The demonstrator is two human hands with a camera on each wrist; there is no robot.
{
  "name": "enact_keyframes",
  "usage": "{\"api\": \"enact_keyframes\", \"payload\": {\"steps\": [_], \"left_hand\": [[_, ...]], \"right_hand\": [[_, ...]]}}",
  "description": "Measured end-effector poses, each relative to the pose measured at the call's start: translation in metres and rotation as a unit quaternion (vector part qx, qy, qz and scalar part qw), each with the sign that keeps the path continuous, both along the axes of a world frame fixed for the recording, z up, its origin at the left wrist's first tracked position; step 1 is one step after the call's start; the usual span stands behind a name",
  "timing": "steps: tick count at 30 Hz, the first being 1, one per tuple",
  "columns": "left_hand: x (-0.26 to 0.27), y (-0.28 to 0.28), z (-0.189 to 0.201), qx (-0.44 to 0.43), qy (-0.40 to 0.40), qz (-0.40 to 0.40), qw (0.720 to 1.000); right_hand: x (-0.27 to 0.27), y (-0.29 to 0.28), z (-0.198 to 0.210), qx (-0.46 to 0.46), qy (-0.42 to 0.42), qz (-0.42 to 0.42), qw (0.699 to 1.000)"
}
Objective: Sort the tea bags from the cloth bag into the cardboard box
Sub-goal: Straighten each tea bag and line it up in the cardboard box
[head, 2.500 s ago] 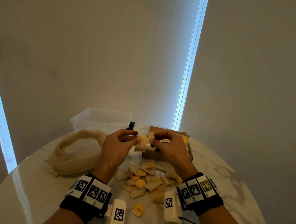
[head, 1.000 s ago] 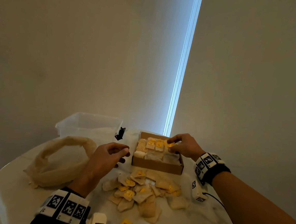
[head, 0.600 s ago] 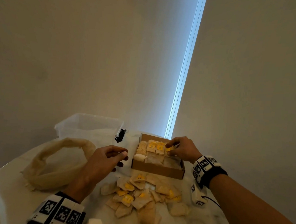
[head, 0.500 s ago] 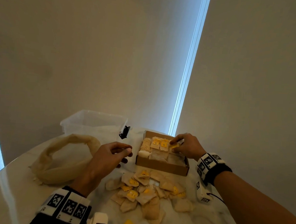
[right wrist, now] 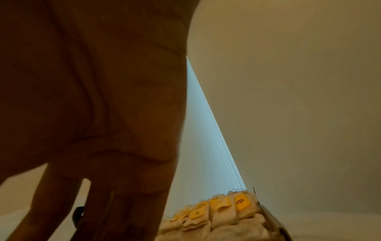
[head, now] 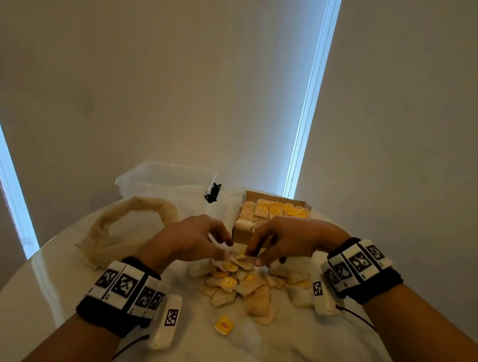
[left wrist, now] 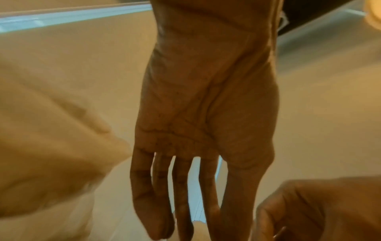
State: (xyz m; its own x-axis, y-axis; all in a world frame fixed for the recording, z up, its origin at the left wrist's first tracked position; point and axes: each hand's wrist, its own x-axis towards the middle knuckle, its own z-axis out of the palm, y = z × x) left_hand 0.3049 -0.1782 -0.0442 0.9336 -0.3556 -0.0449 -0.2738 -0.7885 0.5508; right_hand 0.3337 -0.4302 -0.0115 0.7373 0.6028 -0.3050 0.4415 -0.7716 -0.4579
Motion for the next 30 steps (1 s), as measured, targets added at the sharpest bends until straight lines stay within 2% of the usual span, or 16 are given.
{"api": "enact_keyframes", "payload": {"steps": [3, 5, 8, 11, 15, 19, 22, 24, 27, 30], "left_hand": [[0.0, -0.011, 0.006, 0.166, 0.01, -0.024, 0.986], [0.004, -0.017, 0.004, 0.211, 0.017, -0.023, 0.977], [0.012, -0.019, 0.0, 0.187, 0.011, 0.008, 0.982], [0.015, -0.016, 0.002, 0.132, -0.009, 0.035, 0.991], [0.013, -0.012, 0.009, 0.128, -0.061, 0.047, 0.989], [0.003, -0.016, 0.015, 0.157, -0.028, 0.018, 0.987], [-0.007, -0.022, 0.018, 0.187, -0.004, -0.014, 0.982], [-0.011, -0.028, 0.017, 0.192, -0.006, -0.035, 0.981], [-0.013, -0.041, 0.013, 0.223, -0.003, -0.072, 0.972], [-0.009, -0.051, 0.006, 0.264, 0.013, -0.095, 0.96]], "right_hand": [[-0.007, 0.001, -0.005, -0.009, 0.022, -0.004, 1.0], [-0.006, -0.001, -0.008, -0.009, -0.007, -0.027, 1.0], [-0.005, 0.0, -0.018, -0.017, -0.088, -0.11, 0.99], [-0.002, 0.003, -0.03, -0.023, -0.117, -0.163, 0.979], [0.0, 0.008, -0.046, -0.054, -0.161, -0.156, 0.973], [0.002, 0.006, -0.049, -0.024, -0.172, -0.158, 0.972], [0.001, -0.005, -0.033, 0.061, -0.171, -0.181, 0.967], [-0.002, -0.016, -0.023, 0.166, -0.157, -0.214, 0.95], [-0.009, -0.027, -0.02, 0.354, -0.066, -0.279, 0.89], [-0.017, -0.029, -0.029, 0.474, 0.011, -0.319, 0.821]]}}
